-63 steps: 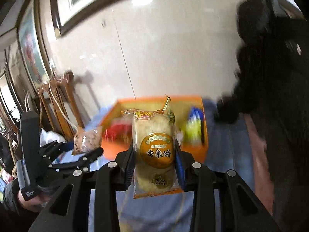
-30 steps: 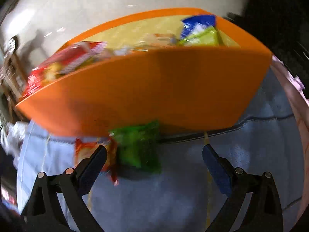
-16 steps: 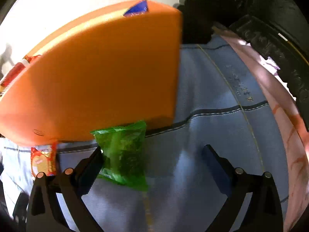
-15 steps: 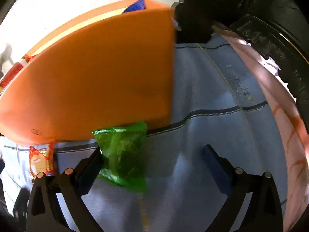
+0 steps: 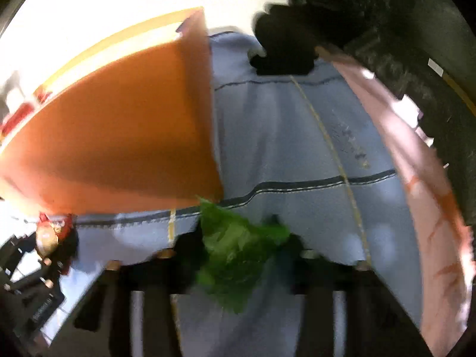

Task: Organize snacks
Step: 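Grasp the red biscuit packet with the left tool while the right tool grasps the green bag, then carry the red packet and green bag over the orange box and release both, then grasp the orange-labelled pastry with the left tool while the right tool grasps the clear cake bag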

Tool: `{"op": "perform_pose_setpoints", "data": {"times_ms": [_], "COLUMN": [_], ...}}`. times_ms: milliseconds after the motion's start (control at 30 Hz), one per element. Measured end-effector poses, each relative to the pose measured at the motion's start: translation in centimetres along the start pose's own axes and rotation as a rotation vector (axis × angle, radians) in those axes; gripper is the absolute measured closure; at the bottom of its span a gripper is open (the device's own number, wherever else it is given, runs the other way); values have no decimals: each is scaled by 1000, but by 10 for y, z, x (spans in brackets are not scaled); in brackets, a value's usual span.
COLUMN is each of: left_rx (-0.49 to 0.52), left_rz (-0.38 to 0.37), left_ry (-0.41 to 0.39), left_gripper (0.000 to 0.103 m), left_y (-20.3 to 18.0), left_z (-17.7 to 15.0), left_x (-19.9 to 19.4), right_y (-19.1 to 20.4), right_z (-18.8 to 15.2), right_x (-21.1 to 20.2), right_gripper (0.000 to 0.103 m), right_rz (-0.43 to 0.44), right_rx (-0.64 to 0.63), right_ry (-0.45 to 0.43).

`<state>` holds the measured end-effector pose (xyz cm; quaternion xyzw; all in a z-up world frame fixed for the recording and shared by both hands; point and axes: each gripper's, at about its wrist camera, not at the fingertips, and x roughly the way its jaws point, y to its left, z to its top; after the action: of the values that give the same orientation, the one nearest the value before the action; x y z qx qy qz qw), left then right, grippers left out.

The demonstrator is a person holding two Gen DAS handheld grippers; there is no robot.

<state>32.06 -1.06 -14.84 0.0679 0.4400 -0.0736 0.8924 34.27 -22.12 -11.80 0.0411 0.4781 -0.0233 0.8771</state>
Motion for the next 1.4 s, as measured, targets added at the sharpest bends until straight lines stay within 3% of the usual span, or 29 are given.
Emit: {"op": "perform_pose_setpoints", "data": {"times_ms": [67, 200, 467, 567, 733, 833, 933, 1067, 1100, 1133, 1167, 1200, 1267, 1333, 1400], "left_rx": [-26, -74, -40, -47, -42, -67, -63, -45, -41, -41, -36, -15, 47, 106, 131], "left_rz": [21, -19, 27, 24, 47, 47, 94, 146, 148, 161, 192, 245, 274, 260, 228], "left_ry": [-3, 28, -30, -81, -203, -233, -240, -237, -237, -241, -246, -268, -273, -242, -208], "left_gripper": [54, 54, 54, 54, 54, 54, 54, 53, 49, 30, 6, 4, 4, 4, 4], "left_y": [5, 12, 8, 12, 29, 43, 56, 67, 70, 71, 70, 68, 63, 56, 51], "left_z": [-6, -14, -7, 16, 70, 110, 141, 161, 162, 164, 162, 155, 138, 106, 69], "left_x": [-3, -17, -101, -127, -170, -165, -152, -138, -137, -134, -132, -134, -139, -146, -152], "right_y": [3, 9, 8, 6, 15, 23, 32, 54, 58, 60, 61, 59, 55, 50, 45], "right_z": [-4, -14, -10, 14, 68, 106, 139, 165, 169, 168, 166, 160, 142, 115, 71], "right_x": [-7, -29, -114, -151, -185, -180, -165, -150, -146, -145, -145, -150, -160, -169, -170], "right_gripper": [71, 72, 72, 72, 72, 72, 72, 70, 58, 20, 3, 3, 3, 3, 3], "right_rz": [27, 28, 147, 230, 240, 255, 241, 189, 167, 157, 129, 110, 77, 59, 102], "right_rx": [12, -14, 21, 42, -20, -43, -80, -124, -140, -147, -139, -132, -134, -120, -97], "right_ry": [8, -6, -117, -194, -313, -324, -318, -318, -326, -319, -322, -341, -341, -303, -225]}}
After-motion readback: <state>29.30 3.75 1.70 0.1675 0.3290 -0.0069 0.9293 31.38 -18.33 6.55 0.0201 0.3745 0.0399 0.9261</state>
